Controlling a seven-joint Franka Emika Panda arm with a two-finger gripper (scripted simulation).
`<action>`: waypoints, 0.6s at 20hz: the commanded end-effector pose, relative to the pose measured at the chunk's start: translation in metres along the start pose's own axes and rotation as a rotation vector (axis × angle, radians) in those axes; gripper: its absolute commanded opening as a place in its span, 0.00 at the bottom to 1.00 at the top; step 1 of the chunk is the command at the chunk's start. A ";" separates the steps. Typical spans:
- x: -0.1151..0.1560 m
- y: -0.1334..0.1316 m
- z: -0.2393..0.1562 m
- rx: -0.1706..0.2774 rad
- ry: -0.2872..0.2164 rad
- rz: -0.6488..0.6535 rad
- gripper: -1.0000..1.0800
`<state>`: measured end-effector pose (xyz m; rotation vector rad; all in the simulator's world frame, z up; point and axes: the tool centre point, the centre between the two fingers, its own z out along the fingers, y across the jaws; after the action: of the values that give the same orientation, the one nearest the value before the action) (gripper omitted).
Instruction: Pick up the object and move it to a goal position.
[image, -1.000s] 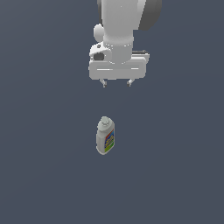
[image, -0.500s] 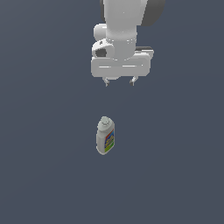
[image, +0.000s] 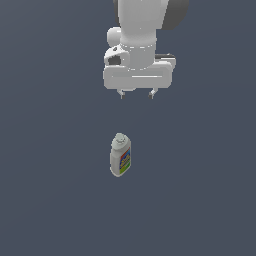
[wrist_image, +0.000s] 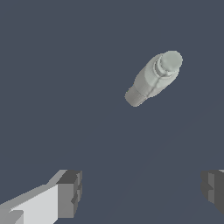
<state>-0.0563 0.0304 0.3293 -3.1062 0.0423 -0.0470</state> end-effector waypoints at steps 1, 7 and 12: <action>0.004 0.002 0.001 0.000 -0.001 0.027 0.96; 0.021 0.008 0.005 -0.002 -0.005 0.133 0.96; 0.040 0.015 0.010 -0.006 -0.009 0.261 0.96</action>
<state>-0.0223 0.0169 0.3214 -3.0841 0.3826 -0.0295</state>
